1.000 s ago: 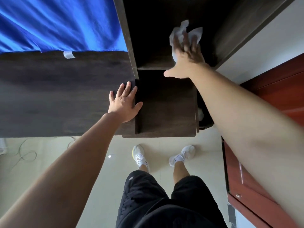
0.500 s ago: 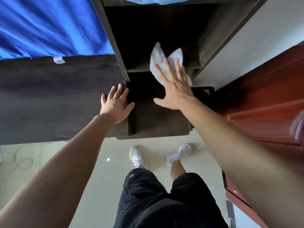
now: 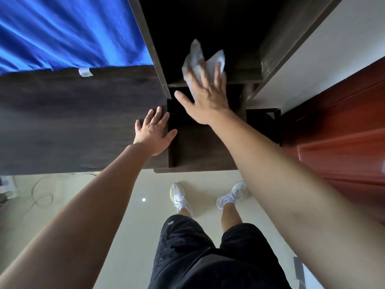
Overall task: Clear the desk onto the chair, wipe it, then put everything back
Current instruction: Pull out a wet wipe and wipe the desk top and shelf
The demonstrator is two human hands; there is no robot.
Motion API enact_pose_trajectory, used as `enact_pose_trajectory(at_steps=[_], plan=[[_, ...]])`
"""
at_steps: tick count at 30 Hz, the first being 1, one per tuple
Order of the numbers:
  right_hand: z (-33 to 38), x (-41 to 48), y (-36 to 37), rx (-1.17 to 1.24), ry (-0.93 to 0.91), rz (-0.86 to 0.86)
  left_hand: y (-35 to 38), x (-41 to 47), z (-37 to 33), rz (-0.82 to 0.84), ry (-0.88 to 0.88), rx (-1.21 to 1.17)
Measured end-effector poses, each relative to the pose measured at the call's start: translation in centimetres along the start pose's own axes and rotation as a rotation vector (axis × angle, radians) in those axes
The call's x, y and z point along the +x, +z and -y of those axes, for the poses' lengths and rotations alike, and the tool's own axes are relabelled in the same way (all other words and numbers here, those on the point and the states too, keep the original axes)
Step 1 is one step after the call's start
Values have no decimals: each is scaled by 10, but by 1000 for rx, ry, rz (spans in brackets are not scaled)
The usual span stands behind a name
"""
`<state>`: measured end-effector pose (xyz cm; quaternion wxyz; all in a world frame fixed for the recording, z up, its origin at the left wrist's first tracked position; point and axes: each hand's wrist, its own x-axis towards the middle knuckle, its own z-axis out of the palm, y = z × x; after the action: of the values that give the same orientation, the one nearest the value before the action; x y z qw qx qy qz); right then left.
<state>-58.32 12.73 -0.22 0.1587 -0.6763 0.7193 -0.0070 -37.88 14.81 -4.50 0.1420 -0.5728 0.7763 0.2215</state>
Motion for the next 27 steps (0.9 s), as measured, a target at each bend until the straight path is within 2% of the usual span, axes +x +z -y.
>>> enact_pose_trajectory(at_steps=[4,8,11,15,19,27], plan=[[-33,-10,-5,-49,-117,34,-7,-11,-7,40,-11,-19],[-85,-3,-22,-35,151,-6,-13,-28,-6,-17,24,47],[-64,-8,-19,-37,253,-33,-21,-34,-3,-127,74,69],[-17,-39,-2,43,134,-26,-39,-34,-1,-163,206,123],[-28,-105,-11,41,146,-65,-63,-32,-18,-140,346,247],[-98,-292,-57,28,510,-304,-86,-62,-156,-217,718,321]])
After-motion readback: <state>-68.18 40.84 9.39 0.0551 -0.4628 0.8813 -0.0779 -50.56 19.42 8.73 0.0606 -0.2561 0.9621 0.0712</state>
